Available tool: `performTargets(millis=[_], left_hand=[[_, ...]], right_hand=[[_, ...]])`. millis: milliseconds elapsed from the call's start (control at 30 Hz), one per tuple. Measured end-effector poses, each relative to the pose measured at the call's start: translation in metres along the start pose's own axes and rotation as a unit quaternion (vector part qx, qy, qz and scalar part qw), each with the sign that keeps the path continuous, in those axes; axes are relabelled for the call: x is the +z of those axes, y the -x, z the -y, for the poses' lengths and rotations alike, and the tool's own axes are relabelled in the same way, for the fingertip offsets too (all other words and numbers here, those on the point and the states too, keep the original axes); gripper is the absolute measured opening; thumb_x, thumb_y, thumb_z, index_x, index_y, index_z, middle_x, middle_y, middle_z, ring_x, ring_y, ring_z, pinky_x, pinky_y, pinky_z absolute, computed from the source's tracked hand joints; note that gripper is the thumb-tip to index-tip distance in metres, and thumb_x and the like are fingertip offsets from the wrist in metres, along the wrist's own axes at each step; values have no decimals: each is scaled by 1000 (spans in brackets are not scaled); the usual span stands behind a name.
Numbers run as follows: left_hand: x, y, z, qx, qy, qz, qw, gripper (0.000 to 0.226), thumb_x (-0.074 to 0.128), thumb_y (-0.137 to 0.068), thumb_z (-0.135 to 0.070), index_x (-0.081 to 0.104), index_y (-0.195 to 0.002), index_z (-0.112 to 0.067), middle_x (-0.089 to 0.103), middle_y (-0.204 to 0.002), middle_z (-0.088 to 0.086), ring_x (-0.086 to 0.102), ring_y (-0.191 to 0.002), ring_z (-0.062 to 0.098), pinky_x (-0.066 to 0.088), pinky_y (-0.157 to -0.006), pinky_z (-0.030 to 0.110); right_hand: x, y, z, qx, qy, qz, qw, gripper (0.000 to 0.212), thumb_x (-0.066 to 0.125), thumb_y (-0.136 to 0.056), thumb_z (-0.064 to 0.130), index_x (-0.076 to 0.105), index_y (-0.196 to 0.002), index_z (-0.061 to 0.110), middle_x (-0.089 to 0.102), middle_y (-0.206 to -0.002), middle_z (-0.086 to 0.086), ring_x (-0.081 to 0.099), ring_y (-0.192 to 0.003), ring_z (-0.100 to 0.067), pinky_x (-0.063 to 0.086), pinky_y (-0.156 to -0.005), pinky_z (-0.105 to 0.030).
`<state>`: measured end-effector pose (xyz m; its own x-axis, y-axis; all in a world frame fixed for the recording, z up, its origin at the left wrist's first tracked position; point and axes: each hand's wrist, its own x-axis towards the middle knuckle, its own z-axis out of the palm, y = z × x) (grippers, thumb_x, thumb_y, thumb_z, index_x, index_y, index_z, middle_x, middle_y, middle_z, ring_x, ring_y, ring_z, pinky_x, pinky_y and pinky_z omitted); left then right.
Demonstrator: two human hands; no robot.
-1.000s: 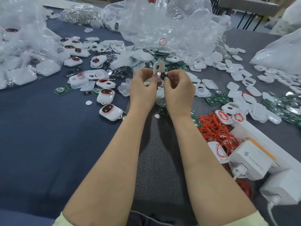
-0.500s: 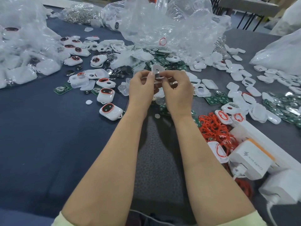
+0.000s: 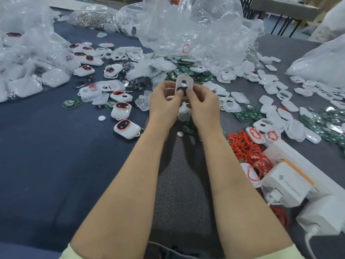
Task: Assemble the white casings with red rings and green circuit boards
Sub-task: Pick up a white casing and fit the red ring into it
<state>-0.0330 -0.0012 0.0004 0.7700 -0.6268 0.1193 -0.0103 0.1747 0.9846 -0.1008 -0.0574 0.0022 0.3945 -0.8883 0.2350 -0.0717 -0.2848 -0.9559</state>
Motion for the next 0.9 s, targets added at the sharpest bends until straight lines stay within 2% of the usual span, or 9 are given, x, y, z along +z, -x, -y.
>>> performTargets(millis=[67, 200, 367, 533, 633, 700, 767, 833, 900], left_hand=[[0, 0, 0, 7, -13, 3, 1000, 20, 57, -92, -6, 53, -86, -24, 66, -104, 17, 68, -90, 30, 56, -77, 34], [0, 0, 0, 15, -18, 13, 1000, 14, 62, -91, -12, 56, -87, -25, 67, -102, 14, 69, -88, 28, 57, -78, 36], [0, -1, 0, 22, -12, 7, 1000, 16, 60, -92, -9, 53, -86, -22, 65, -99, 13, 67, -85, 26, 55, -70, 29], [1, -1, 1, 20, -28, 7, 999, 19, 61, -91, -8, 54, -84, -24, 66, -95, 11, 68, -86, 27, 56, -74, 33], [1, -1, 1, 29, -42, 13, 999, 21, 61, -90, -8, 54, -83, -26, 67, -92, 10, 69, -82, 25, 57, -74, 35], [1, -1, 2, 29, -56, 10, 998, 23, 60, -90, -6, 52, -82, -26, 67, -91, 11, 70, -78, 26, 58, -76, 40], [1, -1, 3, 28, -83, -1, 996, 25, 60, -90, -5, 49, -79, -25, 68, -89, 14, 70, -78, 31, 57, -80, 47], [0, -2, 2, 40, -114, -17, 992, 24, 59, -90, -5, 48, -78, -23, 67, -86, 13, 69, -80, 32, 55, -81, 49], [0, 0, 2, 57, -136, -28, 989, 18, 58, -90, -5, 50, -81, -19, 66, -84, 9, 69, -82, 31, 55, -80, 48]], right_hand=[[-2, -1, 1, 6, -21, 5, 1000, 8, 58, -93, 11, 64, -99, 11, 70, -97, -9, 67, -87, -18, 55, -84, -37], [-5, -4, -1, 42, -94, 17, 994, 7, 59, -92, 9, 62, -98, 10, 67, -87, -3, 65, -69, -1, 52, -68, -19], [-5, -4, -1, 51, -112, 29, 992, 6, 60, -91, 9, 63, -95, 12, 68, -88, -9, 65, -78, -17, 53, -74, -29], [-4, -6, -2, 58, -127, 26, 990, 12, 60, -90, 6, 62, -85, 17, 65, -76, 0, 63, -69, -9, 50, -67, -23], [-5, -7, 0, 67, -134, 18, 989, 16, 58, -90, 2, 59, -83, 16, 63, -78, -4, 61, -73, -17, 49, -69, -28], [-5, -6, 0, 46, -99, 7, 994, 15, 58, -90, 3, 58, -82, 16, 64, -84, -7, 62, -81, -22, 50, -72, -30], [-2, -3, 1, -3, -3, -6, 1000, 7, 60, -90, 8, 59, -85, 14, 64, -85, -2, 62, -84, -19, 50, -77, -30], [1, -1, 1, -50, 81, -24, 995, 3, 61, -91, 14, 60, -92, 11, 61, -82, 6, 59, -80, -12, 46, -77, -22], [2, -1, 1, -64, 102, -34, 992, 6, 61, -91, 16, 60, -92, 10, 59, -79, 9, 56, -76, -8, 42, -71, -15]])
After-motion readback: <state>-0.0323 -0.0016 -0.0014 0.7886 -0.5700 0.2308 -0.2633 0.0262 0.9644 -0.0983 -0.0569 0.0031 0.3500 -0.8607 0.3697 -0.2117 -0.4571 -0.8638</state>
